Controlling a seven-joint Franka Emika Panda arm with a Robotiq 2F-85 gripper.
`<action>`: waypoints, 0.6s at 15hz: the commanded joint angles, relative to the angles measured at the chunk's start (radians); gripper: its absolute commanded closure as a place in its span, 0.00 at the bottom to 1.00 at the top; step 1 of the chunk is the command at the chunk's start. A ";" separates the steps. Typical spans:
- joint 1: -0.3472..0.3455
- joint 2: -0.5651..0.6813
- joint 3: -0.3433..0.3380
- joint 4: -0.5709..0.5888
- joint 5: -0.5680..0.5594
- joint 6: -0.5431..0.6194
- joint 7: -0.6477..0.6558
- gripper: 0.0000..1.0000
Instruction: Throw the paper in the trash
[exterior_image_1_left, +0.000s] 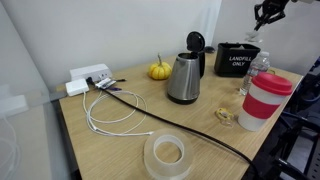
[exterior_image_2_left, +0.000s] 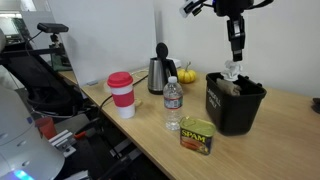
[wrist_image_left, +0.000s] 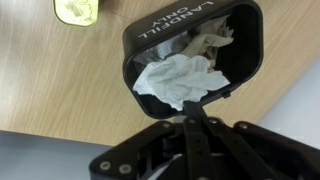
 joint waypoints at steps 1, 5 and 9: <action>0.000 0.075 0.000 0.068 -0.012 -0.007 0.002 1.00; 0.017 0.176 -0.009 0.134 0.004 -0.014 -0.005 1.00; 0.035 0.261 -0.020 0.180 0.004 -0.020 -0.006 1.00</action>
